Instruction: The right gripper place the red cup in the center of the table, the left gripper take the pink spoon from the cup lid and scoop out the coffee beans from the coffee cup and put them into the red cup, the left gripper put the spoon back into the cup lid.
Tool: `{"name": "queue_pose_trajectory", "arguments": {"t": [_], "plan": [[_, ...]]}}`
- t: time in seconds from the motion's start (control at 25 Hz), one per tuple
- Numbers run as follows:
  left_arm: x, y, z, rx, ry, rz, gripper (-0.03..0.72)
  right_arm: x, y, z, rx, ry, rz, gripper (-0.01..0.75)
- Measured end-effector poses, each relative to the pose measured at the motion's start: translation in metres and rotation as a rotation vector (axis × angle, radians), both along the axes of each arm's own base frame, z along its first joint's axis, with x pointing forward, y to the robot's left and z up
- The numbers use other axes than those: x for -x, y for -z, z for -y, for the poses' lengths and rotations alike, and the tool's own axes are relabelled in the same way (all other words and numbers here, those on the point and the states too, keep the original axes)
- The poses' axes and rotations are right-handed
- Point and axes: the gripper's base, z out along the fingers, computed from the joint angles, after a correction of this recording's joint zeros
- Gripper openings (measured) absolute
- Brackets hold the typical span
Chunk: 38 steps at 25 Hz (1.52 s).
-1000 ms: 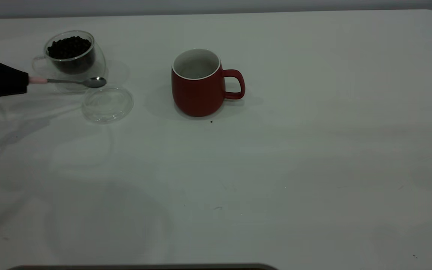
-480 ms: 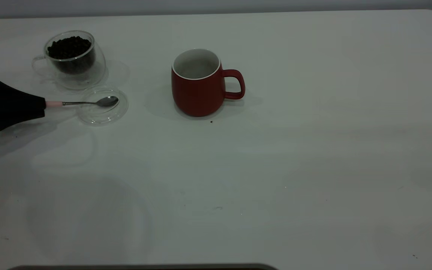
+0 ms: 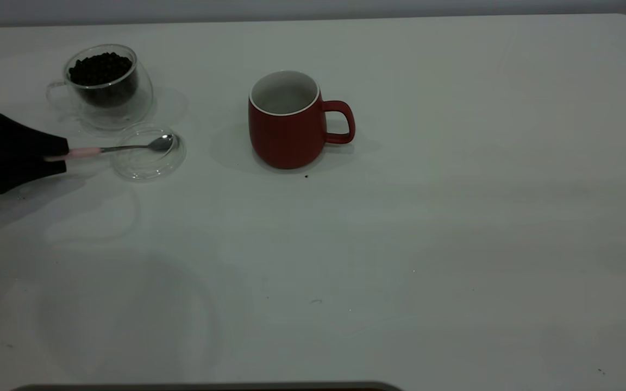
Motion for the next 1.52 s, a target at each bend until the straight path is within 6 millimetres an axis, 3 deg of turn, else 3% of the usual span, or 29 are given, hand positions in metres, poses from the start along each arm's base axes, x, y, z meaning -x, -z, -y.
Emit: {"name": "queue_pose_trajectory", "arguments": {"t": [0.16, 0.28, 0.6, 0.8, 1.04, 1.16, 1.28, 1.52], "plan": [[0.002, -0.006, -0.01, 0.025, -0.022, 0.02, 0.522, 0.0, 0.0, 0.0, 0.001, -0.001, 0.0, 0.436], [0.002, -0.02, -0.021, 0.05, -0.039, 0.061, 0.564, 0.0, 0.0, 0.0, 0.001, -0.001, 0.0, 0.436], [0.003, -0.07, -0.056, 0.073, -0.131, 0.106, 0.542, 0.0, 0.0, 0.0, 0.001, -0.001, 0.0, 0.436], [0.003, -0.134, -0.057, 0.001, -0.074, 0.125, 0.493, 0.0, 0.0, 0.0, 0.001, -0.001, 0.0, 0.436], [0.005, -0.242, -0.026, -0.063, -0.038, 0.21, 0.478, 0.0, 0.0, 0.0, 0.001, -0.001, 0.0, 0.436], [0.021, -0.296, -0.002, -0.114, -0.001, 0.26, 0.474, 0.0, 0.0, 0.0, 0.001, -0.001, 0.0, 0.436], [0.051, -0.343, 0.021, -0.272, 0.075, 0.311, 0.474, 0.0, 0.0, 0.0, 0.001, -0.001, 0.0, 0.436], [0.126, -0.396, 0.061, -0.707, 0.174, 0.256, 0.472, 0.0, 0.0, 0.0, 0.001, -0.001, 0.0, 0.436]]}}
